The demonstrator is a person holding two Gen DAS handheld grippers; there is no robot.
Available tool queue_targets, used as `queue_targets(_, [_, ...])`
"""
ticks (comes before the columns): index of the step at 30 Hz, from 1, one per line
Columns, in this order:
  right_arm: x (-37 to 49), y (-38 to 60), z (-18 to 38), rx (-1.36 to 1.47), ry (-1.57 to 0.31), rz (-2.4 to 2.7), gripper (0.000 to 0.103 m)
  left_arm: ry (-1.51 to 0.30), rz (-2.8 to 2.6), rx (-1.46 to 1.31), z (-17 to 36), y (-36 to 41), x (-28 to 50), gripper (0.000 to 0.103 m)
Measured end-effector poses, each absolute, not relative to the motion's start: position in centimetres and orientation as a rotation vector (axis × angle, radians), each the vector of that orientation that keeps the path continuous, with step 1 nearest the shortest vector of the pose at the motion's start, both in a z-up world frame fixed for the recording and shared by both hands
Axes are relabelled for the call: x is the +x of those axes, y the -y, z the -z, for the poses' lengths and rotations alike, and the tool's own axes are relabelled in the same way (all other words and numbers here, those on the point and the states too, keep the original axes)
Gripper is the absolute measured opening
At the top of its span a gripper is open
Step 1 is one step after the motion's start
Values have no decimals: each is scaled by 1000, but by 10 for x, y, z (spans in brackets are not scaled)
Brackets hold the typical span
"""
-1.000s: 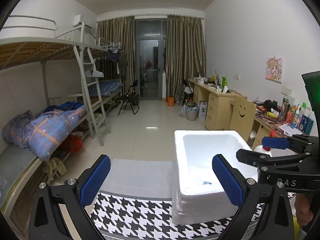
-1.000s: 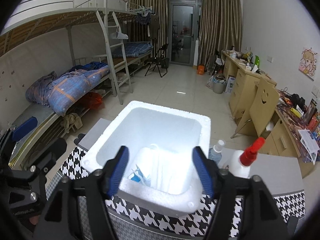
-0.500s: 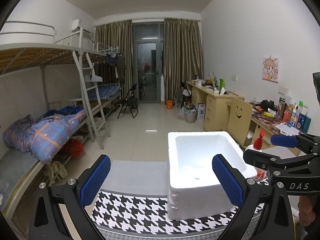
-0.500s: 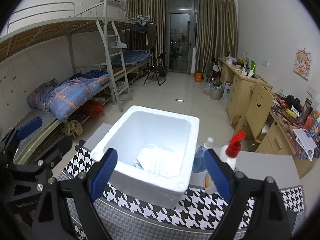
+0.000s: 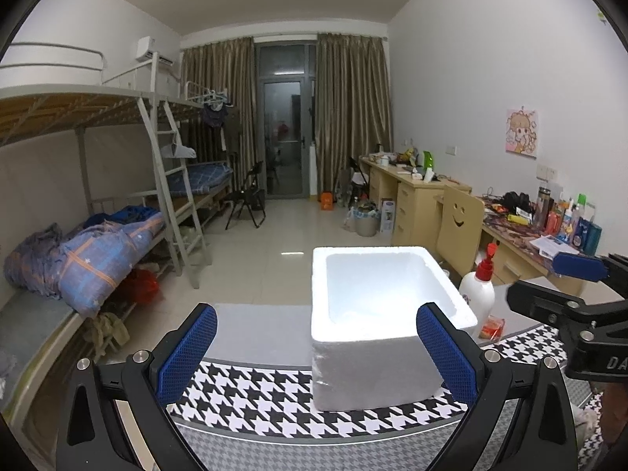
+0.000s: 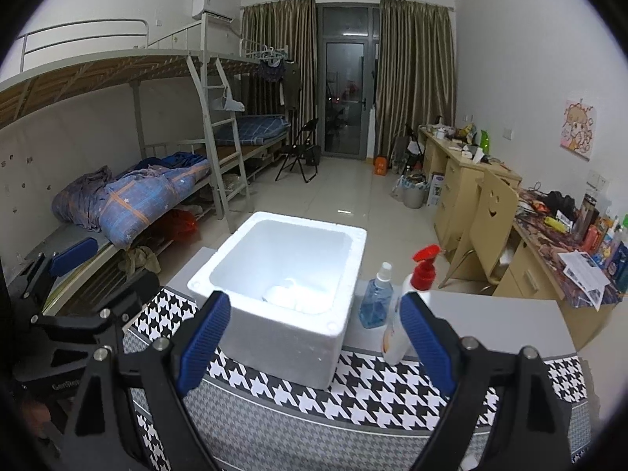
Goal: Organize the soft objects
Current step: 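Withdraw both tools from the foam box back toward the table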
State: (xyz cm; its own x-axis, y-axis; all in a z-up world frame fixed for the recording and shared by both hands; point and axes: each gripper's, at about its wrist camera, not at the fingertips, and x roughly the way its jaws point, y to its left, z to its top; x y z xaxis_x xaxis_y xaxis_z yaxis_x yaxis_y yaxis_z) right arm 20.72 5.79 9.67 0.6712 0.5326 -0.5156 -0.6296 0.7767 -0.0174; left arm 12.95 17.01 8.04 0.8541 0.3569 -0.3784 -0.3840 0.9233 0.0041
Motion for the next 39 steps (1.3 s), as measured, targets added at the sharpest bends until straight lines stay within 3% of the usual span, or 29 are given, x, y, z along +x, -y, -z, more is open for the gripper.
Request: queue_targets(39, [141,23,-102,-178,-429,-597,91,-289,-311,21,-88,-92,63,102])
